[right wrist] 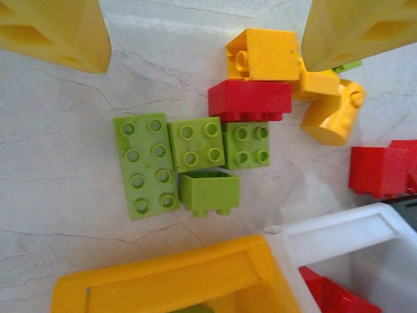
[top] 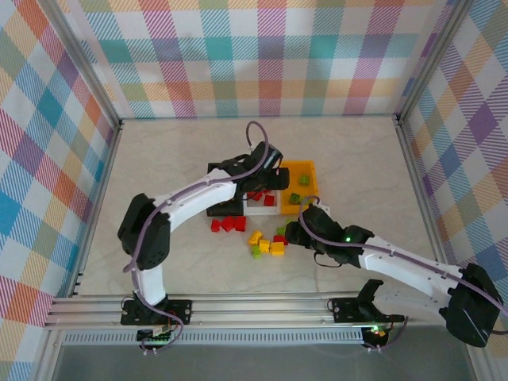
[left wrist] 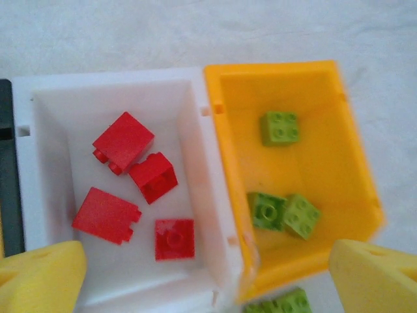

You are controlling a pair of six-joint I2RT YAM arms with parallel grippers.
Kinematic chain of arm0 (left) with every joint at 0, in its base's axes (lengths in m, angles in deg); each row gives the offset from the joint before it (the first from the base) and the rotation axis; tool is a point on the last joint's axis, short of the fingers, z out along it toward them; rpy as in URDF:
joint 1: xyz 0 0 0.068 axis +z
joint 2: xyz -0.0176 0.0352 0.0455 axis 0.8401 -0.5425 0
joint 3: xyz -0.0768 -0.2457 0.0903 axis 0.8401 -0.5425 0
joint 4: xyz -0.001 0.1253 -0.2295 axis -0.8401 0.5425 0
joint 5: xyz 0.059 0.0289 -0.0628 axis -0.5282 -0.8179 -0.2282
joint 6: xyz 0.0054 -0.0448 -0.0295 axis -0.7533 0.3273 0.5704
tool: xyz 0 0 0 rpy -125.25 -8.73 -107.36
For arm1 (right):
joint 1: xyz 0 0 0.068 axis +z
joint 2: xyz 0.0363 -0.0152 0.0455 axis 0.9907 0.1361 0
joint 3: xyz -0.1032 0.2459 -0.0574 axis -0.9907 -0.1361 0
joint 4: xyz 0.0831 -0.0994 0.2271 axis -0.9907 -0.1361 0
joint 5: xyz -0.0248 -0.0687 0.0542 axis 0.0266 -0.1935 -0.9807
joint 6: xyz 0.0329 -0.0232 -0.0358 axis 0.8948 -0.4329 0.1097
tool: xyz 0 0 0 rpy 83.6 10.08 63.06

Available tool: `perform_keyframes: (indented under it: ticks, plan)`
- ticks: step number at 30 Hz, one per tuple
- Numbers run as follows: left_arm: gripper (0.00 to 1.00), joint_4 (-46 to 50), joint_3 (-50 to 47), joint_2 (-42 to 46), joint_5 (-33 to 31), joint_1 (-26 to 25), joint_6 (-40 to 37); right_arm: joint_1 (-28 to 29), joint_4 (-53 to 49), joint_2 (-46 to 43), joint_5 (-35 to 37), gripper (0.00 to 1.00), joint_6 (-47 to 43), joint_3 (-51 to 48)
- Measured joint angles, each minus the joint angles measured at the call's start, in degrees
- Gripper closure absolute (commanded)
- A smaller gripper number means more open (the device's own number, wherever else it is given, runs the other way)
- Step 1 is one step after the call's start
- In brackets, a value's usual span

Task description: Sort the legos into containers by color

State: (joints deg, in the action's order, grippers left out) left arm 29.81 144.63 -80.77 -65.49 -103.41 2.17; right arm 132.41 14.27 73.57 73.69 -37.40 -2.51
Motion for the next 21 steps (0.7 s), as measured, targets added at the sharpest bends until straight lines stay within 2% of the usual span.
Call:
perform_keyframes:
  ticks: [9,15,21]
  plan:
    - [0.00,-4.15,-23.17,28.61,-0.22,-10.49,2.08,-4.50,2.62,13.25,0.68,0.21,-0.37,3.48]
    - [0.00,-1.64,-36.63,39.69,-2.67,-11.43,6.10,-5.31,2.56,17.64,2.67,0.27,0.76,5.05]
    - [0.00,0.24,-40.70,48.22,-5.40,-11.47,8.20,-5.66,2.03,21.03,3.41,0.31,2.95,5.14]
